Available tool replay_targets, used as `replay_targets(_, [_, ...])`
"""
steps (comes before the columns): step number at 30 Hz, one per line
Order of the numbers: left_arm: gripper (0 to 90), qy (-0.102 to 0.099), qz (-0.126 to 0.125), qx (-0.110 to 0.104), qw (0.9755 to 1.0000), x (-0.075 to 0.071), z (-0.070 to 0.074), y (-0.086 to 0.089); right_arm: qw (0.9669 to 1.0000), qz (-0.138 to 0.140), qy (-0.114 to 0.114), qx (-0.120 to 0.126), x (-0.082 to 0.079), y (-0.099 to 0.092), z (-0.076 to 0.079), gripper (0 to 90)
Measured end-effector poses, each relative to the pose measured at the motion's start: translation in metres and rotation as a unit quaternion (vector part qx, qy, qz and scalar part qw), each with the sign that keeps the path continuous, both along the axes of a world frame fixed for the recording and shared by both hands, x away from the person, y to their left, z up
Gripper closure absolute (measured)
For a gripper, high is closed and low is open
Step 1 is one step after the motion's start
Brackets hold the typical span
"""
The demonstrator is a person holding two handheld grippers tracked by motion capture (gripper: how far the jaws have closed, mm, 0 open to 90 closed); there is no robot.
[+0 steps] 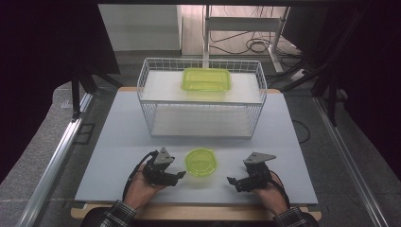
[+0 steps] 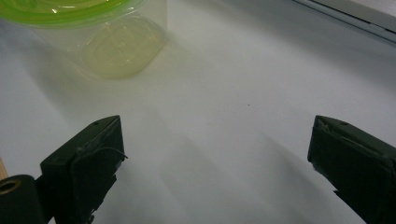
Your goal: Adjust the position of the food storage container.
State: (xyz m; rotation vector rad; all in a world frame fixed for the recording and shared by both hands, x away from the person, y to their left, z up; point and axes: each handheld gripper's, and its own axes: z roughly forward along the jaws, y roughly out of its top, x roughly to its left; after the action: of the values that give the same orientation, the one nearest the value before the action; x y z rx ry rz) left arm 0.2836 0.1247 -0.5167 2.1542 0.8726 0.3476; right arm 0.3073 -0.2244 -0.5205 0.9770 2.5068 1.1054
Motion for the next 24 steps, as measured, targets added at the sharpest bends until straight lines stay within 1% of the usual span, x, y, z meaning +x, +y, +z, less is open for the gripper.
replay_targets(2, [17.5, -0.007, 0.012, 0.006, 0.9999, -0.002, 0.001, 0.004, 1.0, 0.0, 0.0, 0.0, 0.0, 0.0, 0.0, 4.0])
replay_targets(3, [14.1, -0.007, 0.012, 0.006, 0.9999, -0.002, 0.001, 0.004, 1.0, 0.0, 0.0, 0.0, 0.0, 0.0, 0.0, 4.0])
replay_targets(4, [10.6, -0.009, 0.023, 0.006, 0.9997, -0.004, 0.001, 0.007, 1.0, 0.0, -0.001, 0.001, 0.0, 0.0, 0.0, 4.0])
replay_targets(6, [5.5, -0.008, 0.026, 0.006, 0.9996, -0.004, 0.001, 0.009, 1.0, -0.001, -0.001, 0.001, 0.0, -0.001, 0.0, 4.0])
replay_targets(8, [4.5, -0.009, 0.034, 0.009, 0.9993, -0.006, 0.0, 0.015, 1.0, -0.001, 0.0, 0.001, 0.0, -0.001, 0.0, 4.0])
replay_targets(9, [2.9, -0.009, 0.038, 0.005, 0.9992, -0.007, -0.001, 0.019, 1.0, -0.001, 0.0, 0.001, 0.0, -0.001, 0.0, 4.0])
replay_targets(10, [2.5, -0.009, 0.038, 0.005, 0.9992, -0.007, -0.001, 0.019, 1.0, -0.001, 0.0, 0.001, 0.0, -0.001, 0.0, 4.0])
replay_targets(11, [2.2, -0.012, 0.042, 0.007, 0.999, -0.008, -0.002, 0.024, 1.0, -0.001, 0.001, 0.001, 0.0, -0.001, 0.0, 4.0])
replay_targets(14, [1.2, -0.018, 0.048, 0.011, 0.9986, -0.01, -0.004, 0.028, 1.0, -0.001, 0.0, 0.0, 0.0, -0.001, 0.0, 4.0])
replay_targets(15, [1.0, -0.018, 0.052, 0.003, 0.9985, -0.013, -0.004, 0.032, 1.0, -0.001, 0.0, 0.0, 0.0, -0.001, 0.0, 4.0])
replay_targets(16, [0.9, -0.018, 0.052, 0.003, 0.9985, -0.013, -0.004, 0.032, 1.0, -0.001, 0.0, 0.0, 0.0, -0.001, 0.0, 4.0])
replay_targets(19, [0.7, -0.013, 0.054, -0.008, 0.9984, -0.016, -0.007, 0.038, 1.0, -0.001, 0.002, 0.0, 0.0, -0.001, 0.0, 4.0])
replay_targets(24, [0.5, -0.012, 0.057, -0.003, 0.9983, -0.018, -0.009, 0.04, 1.0, -0.001, 0.005, 0.001, 0.0, -0.001, 0.0, 4.0])
